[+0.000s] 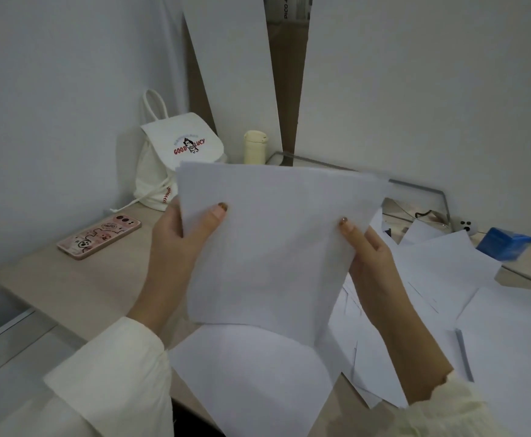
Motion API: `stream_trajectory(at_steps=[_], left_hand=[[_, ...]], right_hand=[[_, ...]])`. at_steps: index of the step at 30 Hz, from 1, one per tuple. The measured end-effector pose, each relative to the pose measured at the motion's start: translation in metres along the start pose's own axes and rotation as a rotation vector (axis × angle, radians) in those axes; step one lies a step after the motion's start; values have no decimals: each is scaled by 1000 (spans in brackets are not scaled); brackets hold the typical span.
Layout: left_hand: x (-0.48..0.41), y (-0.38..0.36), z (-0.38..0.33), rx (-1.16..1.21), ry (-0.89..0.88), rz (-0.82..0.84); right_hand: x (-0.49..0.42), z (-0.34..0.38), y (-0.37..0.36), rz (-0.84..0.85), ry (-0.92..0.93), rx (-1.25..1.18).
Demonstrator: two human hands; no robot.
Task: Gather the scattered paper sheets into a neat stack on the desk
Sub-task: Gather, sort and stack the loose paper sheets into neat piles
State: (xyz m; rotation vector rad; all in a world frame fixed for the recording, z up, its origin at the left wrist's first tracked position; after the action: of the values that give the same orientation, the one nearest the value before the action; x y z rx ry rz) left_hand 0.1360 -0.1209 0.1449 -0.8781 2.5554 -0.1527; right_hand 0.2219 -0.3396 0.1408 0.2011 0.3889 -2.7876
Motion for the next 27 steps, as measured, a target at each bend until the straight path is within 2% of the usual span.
stream_trajectory(at_steps=[4, 7, 10, 13, 19, 23, 27], left_hand=[[12, 11, 31, -18, 121, -26], [21, 4, 45, -24, 196, -21], [19, -3, 36, 4, 186, -56], [22, -1, 32, -17, 91, -79], [41, 7, 51, -137, 148, -100], [40, -22, 32, -178, 82, -71], [55, -66, 23, -199, 152, 99]], right_hand=[[13, -35, 8, 4, -103, 152], [20, -52, -2, 7, -169, 164], [17, -42, -9, -16, -105, 120], [20, -37, -2, -55, -61, 77], [33, -59, -4, -32, -225, 282], [37, -22, 15, -151, -110, 356], [53, 20, 63, -293, -23, 456]])
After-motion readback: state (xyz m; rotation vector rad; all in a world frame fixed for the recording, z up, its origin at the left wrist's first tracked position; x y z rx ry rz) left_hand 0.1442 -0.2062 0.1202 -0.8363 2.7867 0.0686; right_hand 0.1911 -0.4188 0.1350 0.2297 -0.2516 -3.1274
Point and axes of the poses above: each hand's wrist, its own x-axis away from the middle knuckle, its own y-axis out of the back of the hand, z = x × y, the point moved 2 cm from there along -x, towards the middle knuckle, and after that the axes turned 1 degree about -z, right-handed, at the moved point
